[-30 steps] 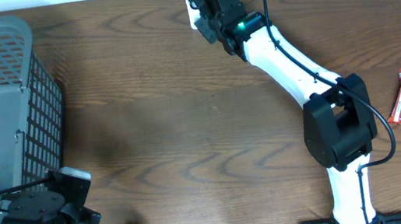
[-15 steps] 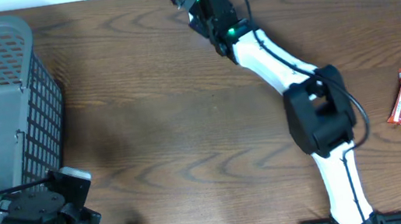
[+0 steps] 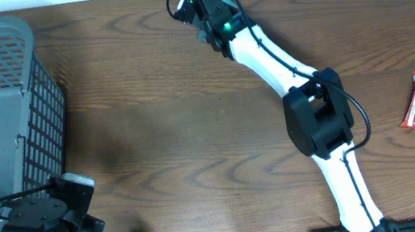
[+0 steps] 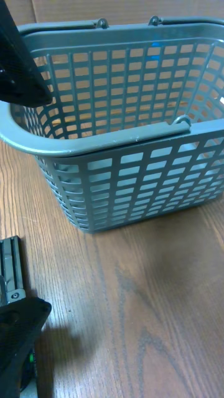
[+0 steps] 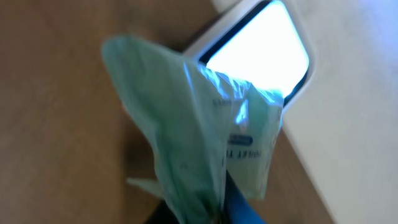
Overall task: Scan the item barcode
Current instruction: 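Hold the pouch in front of the scanner window, then carry the pouch to the far right edge and release it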
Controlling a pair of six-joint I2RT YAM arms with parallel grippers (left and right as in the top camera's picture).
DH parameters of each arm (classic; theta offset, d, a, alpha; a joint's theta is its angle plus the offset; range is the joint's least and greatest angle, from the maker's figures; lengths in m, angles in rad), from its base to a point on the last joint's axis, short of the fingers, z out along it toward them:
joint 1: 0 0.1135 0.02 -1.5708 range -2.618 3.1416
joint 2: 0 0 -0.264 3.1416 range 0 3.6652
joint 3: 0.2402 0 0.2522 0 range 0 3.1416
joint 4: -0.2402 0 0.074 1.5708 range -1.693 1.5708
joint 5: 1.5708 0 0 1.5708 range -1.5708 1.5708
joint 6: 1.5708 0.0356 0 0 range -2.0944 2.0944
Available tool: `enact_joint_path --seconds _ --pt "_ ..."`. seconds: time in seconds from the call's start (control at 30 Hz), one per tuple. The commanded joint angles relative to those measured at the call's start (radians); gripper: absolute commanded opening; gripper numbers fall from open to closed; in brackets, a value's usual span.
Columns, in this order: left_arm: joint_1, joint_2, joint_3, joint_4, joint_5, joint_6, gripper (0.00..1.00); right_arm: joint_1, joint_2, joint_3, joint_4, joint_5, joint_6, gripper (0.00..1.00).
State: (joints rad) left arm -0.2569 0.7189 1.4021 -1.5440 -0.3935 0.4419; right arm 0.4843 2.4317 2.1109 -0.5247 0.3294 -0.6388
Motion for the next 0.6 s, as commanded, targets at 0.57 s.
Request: enact_joint_path --seconds 0.57 --pt "0.004 0.000 0.006 0.000 0.001 -0.009 0.98 -0.238 -0.237 0.197 -1.101 0.366 0.800 0.01"
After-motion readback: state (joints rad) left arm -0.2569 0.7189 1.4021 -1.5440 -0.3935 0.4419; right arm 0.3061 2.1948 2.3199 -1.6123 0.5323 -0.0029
